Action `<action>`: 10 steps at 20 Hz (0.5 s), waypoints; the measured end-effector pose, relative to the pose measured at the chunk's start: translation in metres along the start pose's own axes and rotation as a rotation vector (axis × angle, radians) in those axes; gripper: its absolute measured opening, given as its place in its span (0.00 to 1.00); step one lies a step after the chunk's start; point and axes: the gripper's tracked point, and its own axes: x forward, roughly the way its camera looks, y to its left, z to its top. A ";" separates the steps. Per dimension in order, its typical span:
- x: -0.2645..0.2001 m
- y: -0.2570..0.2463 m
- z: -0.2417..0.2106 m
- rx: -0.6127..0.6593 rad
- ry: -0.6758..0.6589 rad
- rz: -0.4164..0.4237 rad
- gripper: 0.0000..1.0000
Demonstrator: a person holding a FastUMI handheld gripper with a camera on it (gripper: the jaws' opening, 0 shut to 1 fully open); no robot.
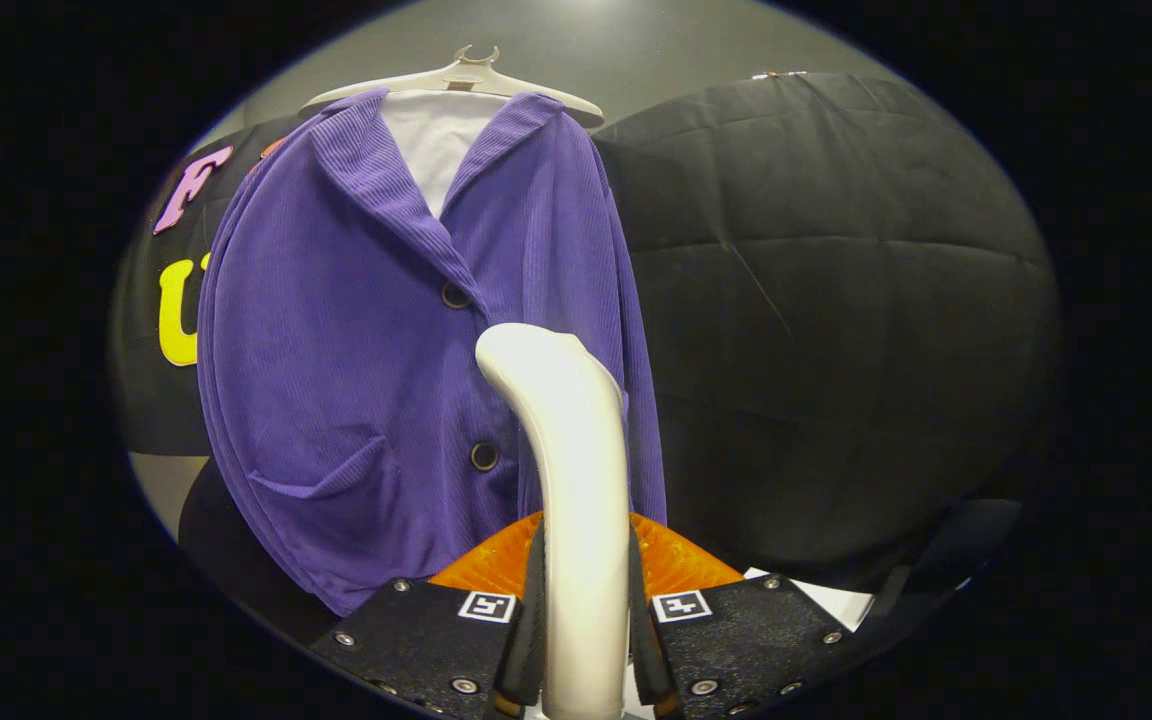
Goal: Iron the clothes twice with a garment steamer, once on the left side and once on the right side.
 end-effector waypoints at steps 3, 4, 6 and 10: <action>0.003 -0.004 -0.034 -0.006 0.048 -0.005 0.35; 0.005 -0.003 -0.043 -0.004 0.064 -0.003 0.35; 0.008 -0.003 -0.059 -0.002 0.086 0.004 0.36; 0.010 -0.001 -0.091 -0.002 0.146 0.009 0.36</action>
